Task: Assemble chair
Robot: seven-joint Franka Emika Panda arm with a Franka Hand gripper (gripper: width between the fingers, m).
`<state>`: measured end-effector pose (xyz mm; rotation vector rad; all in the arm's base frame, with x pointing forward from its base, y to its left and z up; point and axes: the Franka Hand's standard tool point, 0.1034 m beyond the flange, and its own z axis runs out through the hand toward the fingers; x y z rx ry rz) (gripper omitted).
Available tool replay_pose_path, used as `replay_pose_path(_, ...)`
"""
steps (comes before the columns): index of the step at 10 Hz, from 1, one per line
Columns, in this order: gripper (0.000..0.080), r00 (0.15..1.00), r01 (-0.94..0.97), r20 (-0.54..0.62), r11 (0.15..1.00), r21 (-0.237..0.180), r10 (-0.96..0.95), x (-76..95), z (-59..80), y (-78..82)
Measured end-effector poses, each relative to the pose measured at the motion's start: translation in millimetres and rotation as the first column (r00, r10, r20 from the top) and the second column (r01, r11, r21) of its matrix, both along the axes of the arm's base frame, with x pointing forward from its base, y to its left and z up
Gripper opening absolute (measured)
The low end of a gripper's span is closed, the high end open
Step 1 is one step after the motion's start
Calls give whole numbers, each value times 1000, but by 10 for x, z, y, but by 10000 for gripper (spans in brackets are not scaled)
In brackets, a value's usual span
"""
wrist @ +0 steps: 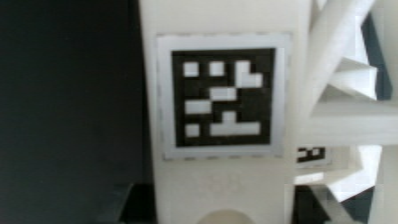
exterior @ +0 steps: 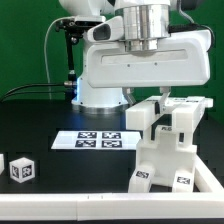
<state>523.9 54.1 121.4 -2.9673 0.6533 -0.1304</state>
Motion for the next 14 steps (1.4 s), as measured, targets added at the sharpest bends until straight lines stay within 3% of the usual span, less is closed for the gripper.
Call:
replay_pose_path(1,284,1000,-1,16,1000,-5,1,42,-29,9)
replay_pose_path(2,285,997,5,72,1000,-17,-4,213,-63,2)
replay_pose_path(5,285,994,-58,86,997,-45,62,324,-16,65)
replay_pose_path(11,285,946,-307,77,947,-97,315,312,19,36)
replay_pose_path(14,285,943,-318,73,943,-97,326,303,15,50)
